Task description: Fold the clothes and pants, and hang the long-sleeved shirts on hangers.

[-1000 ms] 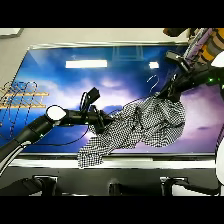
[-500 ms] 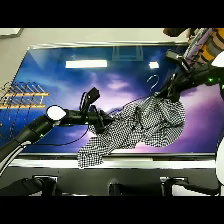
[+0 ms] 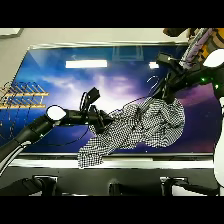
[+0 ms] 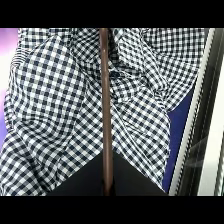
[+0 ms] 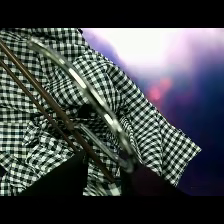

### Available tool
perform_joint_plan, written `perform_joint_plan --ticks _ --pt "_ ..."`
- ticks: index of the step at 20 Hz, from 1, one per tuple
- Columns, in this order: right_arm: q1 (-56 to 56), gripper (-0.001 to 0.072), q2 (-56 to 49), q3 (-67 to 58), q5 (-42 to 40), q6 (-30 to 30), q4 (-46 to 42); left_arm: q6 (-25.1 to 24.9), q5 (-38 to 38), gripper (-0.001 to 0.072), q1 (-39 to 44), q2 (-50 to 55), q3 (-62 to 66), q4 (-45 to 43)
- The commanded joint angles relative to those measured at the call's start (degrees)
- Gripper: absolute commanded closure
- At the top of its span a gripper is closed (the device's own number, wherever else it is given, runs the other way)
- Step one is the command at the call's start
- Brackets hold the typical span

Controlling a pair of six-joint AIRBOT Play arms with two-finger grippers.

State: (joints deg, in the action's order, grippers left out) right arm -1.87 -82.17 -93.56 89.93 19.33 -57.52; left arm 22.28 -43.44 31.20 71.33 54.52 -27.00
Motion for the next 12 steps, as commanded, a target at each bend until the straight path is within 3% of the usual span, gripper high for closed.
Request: perform_joint_plan --ticks 1,3,6,8,12 --pt "0.22 0.0414 0.50 -0.02 -0.98 0.70 -1.27 0.02 0.02 0.0687 -0.04 0.02 0.02 0.02" --pt "-0.26 0.0306 2.36 -0.04 -4.13 1.81 -1.75 0.02 0.02 0.0687 -0.04 0.02 0.02 0.00" --pt "-4.59 0.0275 5.66 -0.04 -4.33 3.32 -1.64 0.02 0.02 0.0687 -0.04 0.02 0.02 0.02" --pt "-8.98 0.0206 7.15 -0.04 -4.09 4.24 -1.64 0.02 0.02 0.0687 -0.04 0.02 0.02 0.00" --pt "-14.73 0.0171 4.94 0.26 -0.68 3.56 -1.55 0.02 0.00 0.0687 -0.04 0.02 0.02 0.02"
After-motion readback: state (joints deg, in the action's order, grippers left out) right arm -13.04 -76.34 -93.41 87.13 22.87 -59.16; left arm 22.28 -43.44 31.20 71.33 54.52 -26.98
